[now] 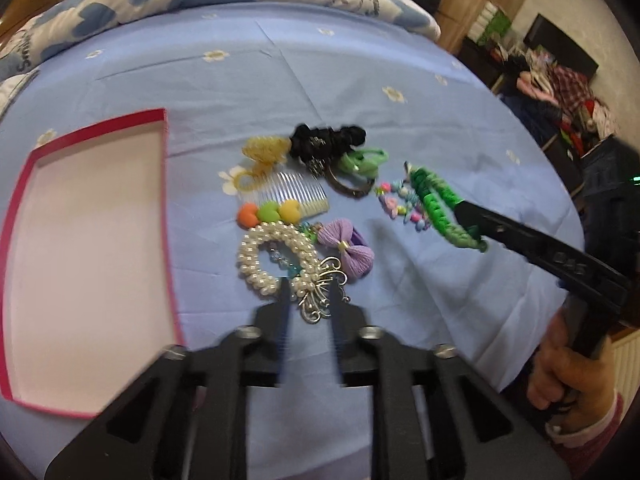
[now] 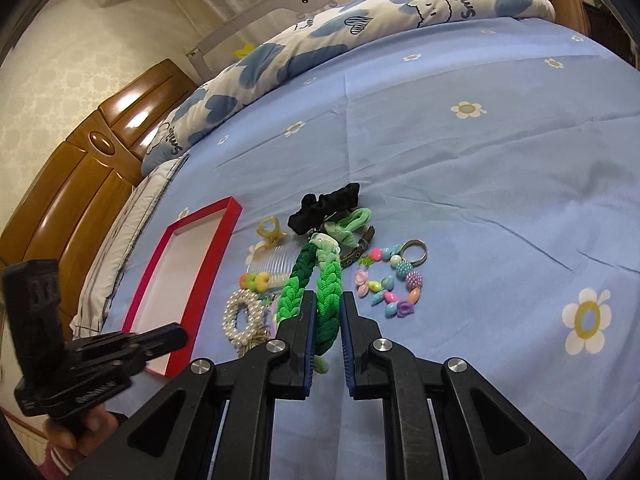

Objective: Organize jewelry
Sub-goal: 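Carry the pearl bracelet and green hair tie into the red tray with both tools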

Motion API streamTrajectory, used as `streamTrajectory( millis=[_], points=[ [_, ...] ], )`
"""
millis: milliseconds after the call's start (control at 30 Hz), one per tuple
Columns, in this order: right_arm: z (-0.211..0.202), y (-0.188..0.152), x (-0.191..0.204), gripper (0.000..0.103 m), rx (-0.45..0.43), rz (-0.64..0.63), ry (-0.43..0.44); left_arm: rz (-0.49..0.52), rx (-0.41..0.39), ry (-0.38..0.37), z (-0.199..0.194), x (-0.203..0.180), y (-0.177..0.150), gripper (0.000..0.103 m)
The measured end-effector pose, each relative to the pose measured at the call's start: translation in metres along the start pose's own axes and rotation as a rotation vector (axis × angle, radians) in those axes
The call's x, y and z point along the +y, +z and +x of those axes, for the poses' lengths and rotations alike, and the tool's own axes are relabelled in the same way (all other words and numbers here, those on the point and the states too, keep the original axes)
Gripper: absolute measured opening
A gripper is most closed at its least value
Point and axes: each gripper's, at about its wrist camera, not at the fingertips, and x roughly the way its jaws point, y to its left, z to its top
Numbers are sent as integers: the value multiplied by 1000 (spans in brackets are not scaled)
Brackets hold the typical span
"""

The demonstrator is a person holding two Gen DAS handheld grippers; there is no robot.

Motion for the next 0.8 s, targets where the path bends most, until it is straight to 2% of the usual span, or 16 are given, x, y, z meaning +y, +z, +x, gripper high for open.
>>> streamTrajectory(
  millis=[100, 233, 367, 400, 433, 500, 800],
  points=[
    [-5, -5, -5, 11, 1, 14, -2, 60, 40, 31, 20, -9, 4, 32],
    [-5, -11, -15, 11, 10, 37, -20, 104, 75, 61, 43, -17, 12, 33],
    [-7, -13, -19, 11, 11, 53, -23, 91, 117, 59, 64, -12, 15, 33],
    [-8, -13, -19, 11, 10, 53, -24, 92, 110, 53, 65, -12, 15, 30],
    [-8, -13, -19, 11, 8, 52, -25, 94, 102, 55, 64, -11, 15, 20],
    [-9, -13, -19, 11, 6, 55, -26, 97, 81, 54, 59, -10, 15, 12],
    [-11, -12, -6, 11, 3, 35, -2, 63, -10, 32, 12, -2, 2, 8]
  ],
)
